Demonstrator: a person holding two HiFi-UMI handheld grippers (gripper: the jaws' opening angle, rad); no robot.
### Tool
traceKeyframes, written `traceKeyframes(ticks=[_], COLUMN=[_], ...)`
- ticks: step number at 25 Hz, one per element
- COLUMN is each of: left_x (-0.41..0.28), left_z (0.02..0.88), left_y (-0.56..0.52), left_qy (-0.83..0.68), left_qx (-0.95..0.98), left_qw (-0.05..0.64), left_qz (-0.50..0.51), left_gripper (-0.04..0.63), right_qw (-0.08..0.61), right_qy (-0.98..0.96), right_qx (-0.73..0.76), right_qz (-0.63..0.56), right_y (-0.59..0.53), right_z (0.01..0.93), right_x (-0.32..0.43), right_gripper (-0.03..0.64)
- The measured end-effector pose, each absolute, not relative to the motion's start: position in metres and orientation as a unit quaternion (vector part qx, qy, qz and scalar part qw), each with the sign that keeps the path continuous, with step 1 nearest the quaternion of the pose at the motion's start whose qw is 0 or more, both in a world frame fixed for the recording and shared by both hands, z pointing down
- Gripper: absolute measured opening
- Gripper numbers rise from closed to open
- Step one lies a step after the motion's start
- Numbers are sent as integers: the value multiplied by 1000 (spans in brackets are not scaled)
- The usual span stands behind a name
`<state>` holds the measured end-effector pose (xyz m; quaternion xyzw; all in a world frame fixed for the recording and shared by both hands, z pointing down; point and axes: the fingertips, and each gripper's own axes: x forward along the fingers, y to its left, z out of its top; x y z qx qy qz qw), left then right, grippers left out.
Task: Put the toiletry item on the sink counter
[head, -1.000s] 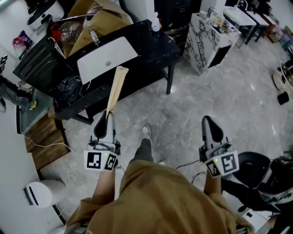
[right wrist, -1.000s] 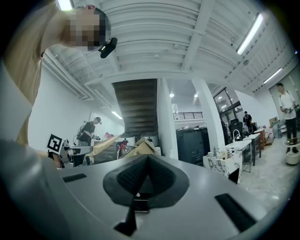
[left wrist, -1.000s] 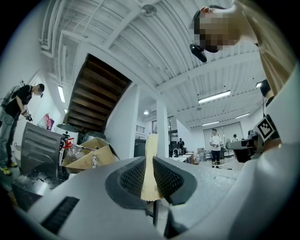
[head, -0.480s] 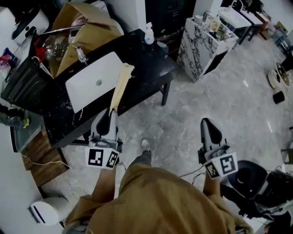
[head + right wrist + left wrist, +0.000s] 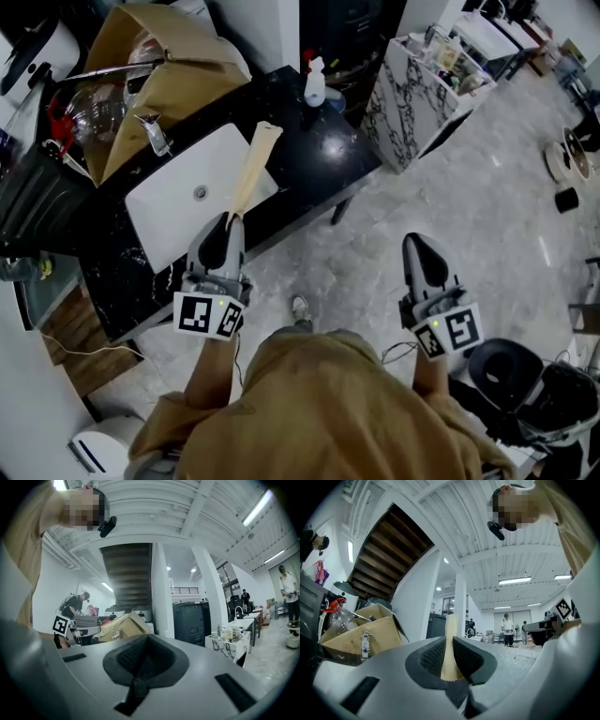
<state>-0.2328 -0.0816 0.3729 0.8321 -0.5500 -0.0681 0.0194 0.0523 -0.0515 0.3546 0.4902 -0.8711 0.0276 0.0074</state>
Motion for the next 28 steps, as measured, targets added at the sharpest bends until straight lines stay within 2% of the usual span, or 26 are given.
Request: traceKeyframes(ticks=[7, 14, 28], left_x=[-237, -211, -163], left_z=[381, 387, 366], left_y=[-106, -130, -180], left_qy=[-544, -539, -596], left_qx=[835, 838, 800], left_qw=[40, 49, 13], left_qz=[-72, -66, -66], left_gripper=[40, 40, 40], right_qw=[16, 10, -9], right_qy=[-864, -871, -919], right_qx=[503, 491, 393], right_qz=[24, 29, 30], right_y=[-77, -107, -205], right_z=[349, 353, 354], right_x=[54, 66, 91], right_gripper=[3, 5, 3])
